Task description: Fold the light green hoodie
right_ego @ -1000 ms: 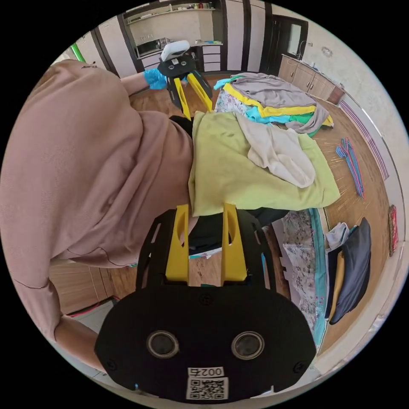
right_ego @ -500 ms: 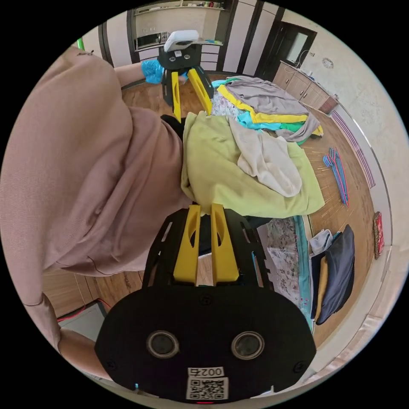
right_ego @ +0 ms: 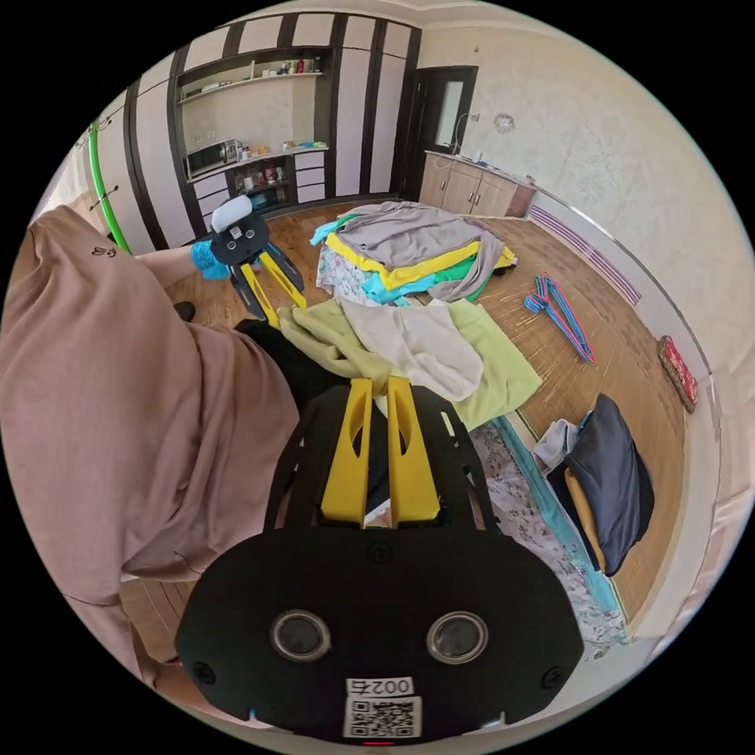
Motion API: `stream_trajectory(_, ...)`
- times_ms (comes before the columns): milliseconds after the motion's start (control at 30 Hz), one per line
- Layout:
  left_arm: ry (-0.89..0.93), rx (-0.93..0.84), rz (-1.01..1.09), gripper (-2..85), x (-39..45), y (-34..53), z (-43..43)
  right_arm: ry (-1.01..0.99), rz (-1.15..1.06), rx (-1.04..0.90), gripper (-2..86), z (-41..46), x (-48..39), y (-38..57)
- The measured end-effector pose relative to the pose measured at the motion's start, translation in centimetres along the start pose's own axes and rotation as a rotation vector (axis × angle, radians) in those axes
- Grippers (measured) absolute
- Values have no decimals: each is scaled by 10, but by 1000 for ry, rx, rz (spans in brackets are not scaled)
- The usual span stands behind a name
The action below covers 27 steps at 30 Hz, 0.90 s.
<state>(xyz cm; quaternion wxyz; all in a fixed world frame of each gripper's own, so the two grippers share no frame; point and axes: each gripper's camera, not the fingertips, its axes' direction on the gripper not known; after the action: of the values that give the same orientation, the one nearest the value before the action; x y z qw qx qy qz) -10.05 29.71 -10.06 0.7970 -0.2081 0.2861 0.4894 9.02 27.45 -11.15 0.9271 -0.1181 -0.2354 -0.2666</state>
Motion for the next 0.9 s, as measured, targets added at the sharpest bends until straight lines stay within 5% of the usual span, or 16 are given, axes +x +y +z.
stream_trajectory(333, -132, 13, -31, 9, -13, -32, -9, 78, 76, 67, 23, -1, 48, -13)
stream_trajectory(700, -416, 8, -84, 13, -135, -141, -20, 318, 264, 220, -3, 31, 190, -49)
stream_trajectory(900, -407, -76, -157, 33, -219, -205, 28, 295, 365, 184, -9, 87, 290, -71)
